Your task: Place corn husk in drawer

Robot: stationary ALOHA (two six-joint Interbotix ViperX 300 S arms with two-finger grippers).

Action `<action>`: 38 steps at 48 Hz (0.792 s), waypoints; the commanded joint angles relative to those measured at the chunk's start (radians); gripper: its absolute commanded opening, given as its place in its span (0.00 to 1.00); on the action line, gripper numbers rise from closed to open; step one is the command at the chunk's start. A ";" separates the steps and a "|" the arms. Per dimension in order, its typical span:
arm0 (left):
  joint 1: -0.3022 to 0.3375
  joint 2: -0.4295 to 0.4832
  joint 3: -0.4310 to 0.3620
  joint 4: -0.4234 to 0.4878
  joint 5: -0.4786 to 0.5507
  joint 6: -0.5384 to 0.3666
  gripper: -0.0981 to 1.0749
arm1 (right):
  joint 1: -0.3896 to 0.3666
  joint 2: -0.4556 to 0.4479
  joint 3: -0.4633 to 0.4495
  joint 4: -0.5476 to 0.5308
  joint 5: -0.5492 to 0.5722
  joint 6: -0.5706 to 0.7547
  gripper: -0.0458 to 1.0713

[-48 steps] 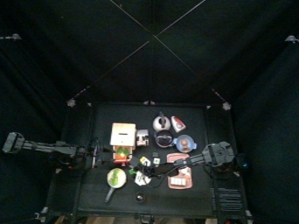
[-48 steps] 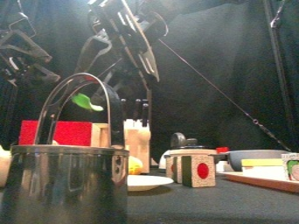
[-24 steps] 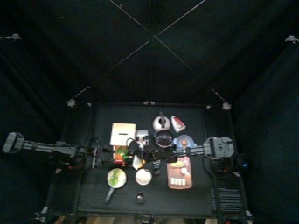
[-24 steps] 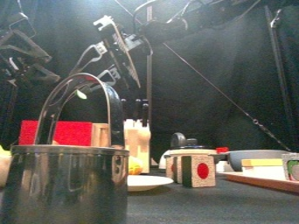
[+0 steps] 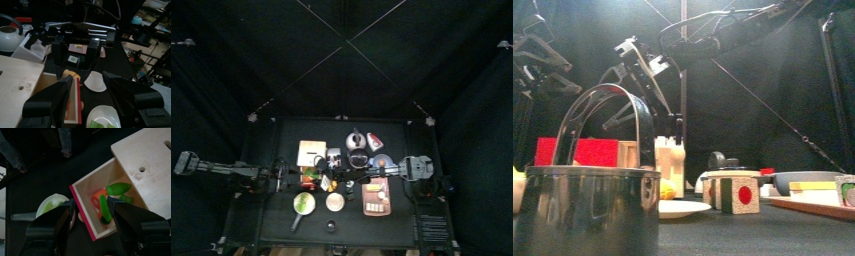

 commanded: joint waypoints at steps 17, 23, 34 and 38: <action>0.002 0.003 -0.011 0.002 -0.003 0.000 0.84 | -0.003 -0.028 -0.028 0.000 0.021 0.002 0.86; 0.002 0.003 -0.011 0.000 -0.003 0.000 0.84 | -0.002 -0.031 -0.032 0.000 0.021 0.002 0.86; 0.002 0.002 -0.011 0.000 -0.003 0.000 0.84 | 0.000 -0.038 -0.038 0.000 0.021 -0.006 0.85; 0.002 0.003 -0.011 0.002 -0.003 0.000 0.84 | 0.003 -0.041 -0.038 -0.002 0.023 -0.006 0.85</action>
